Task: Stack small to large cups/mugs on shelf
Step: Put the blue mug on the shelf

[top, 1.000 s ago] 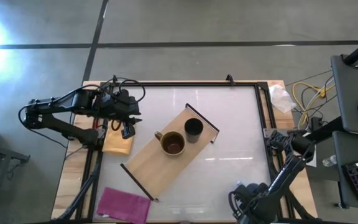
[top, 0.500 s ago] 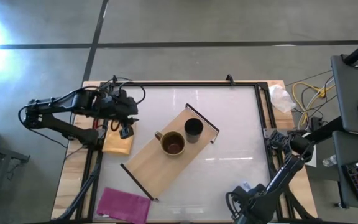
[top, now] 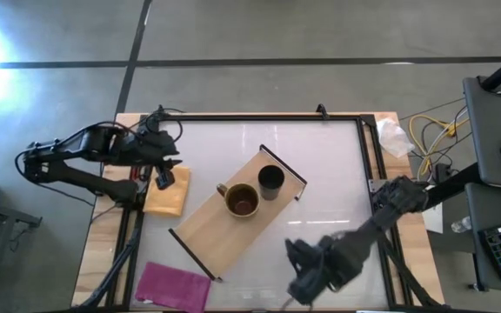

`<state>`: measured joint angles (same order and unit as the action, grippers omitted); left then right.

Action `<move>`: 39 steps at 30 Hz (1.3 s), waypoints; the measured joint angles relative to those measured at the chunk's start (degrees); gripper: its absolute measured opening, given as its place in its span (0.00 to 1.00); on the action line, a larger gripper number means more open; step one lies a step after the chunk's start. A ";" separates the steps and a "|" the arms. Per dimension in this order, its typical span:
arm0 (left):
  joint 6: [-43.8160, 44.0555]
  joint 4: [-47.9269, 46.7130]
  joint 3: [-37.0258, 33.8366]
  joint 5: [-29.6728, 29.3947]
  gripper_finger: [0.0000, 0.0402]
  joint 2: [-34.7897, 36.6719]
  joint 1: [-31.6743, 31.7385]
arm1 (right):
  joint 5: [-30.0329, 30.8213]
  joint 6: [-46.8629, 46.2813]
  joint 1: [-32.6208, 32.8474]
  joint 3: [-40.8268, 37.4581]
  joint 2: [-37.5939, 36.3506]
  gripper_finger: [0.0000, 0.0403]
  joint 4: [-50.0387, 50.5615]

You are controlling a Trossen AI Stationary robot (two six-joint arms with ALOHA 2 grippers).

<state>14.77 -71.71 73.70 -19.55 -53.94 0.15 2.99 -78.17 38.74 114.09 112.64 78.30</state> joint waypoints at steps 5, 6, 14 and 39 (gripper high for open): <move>3.03 1.83 -7.23 -0.01 0.27 4.74 0.01 | 1.75 7.70 -4.72 7.69 0.00 0.02 -0.89; 3.66 2.33 -8.49 -0.02 0.27 5.66 0.00 | 1.75 9.04 -5.46 9.04 0.00 0.02 -1.17; 7.49 5.81 -15.17 0.50 0.27 10.51 -0.01 | 1.56 17.09 -9.89 16.31 0.00 0.02 -13.85; 5.92 16.13 -13.49 23.59 0.27 11.53 -0.27 | -3.98 25.34 -14.23 20.56 7.21 0.02 -29.25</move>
<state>20.69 -55.58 60.20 4.04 -42.41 -0.12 -0.99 -52.84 24.51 134.65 119.85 49.05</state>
